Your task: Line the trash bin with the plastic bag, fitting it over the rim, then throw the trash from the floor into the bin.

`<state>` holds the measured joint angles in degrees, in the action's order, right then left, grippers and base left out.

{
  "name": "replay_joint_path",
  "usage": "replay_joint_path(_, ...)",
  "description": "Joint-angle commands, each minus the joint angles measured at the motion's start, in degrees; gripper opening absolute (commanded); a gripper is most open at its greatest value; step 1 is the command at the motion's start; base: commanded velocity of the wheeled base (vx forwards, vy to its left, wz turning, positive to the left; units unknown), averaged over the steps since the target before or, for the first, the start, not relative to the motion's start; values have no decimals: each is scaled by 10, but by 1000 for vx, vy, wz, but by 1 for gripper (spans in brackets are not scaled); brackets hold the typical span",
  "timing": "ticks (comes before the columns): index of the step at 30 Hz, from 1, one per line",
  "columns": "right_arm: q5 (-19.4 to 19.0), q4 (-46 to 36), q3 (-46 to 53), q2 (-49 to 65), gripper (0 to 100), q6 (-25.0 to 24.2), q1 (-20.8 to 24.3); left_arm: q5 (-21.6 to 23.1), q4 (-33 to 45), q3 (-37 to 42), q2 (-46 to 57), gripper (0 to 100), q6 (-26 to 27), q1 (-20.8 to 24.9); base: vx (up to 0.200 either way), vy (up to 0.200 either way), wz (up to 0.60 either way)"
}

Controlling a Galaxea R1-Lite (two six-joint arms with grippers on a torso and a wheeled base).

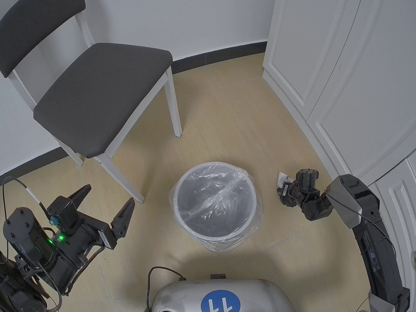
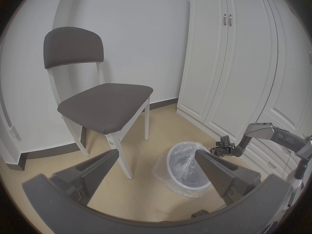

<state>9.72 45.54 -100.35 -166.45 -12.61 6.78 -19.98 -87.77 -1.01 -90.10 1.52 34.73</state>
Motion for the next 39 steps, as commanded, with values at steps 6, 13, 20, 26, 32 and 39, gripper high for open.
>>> replay_joint_path(6,12,-31,270,278,0,108,-13,-1,1,10,34,100,32,-24,0,0,0)
replay_joint_path(13,11,-34,415,464,0,168,-18,-1,1,9,68,100,52,-41,0,0,0)
replay_joint_path(20,-22,-33,583,724,0,219,4,0,6,10,118,100,86,-43,0,0,0)
replay_joint_path(26,-23,-40,627,859,0,211,69,0,6,10,115,100,88,-40,0,0,0)
replay_joint_path(32,-23,-41,637,914,0,163,165,0,2,10,120,100,96,-40,0,0,0)
replay_joint_path(39,-71,-41,601,877,0,-58,342,0,5,10,119,100,104,-13,0,0,0)
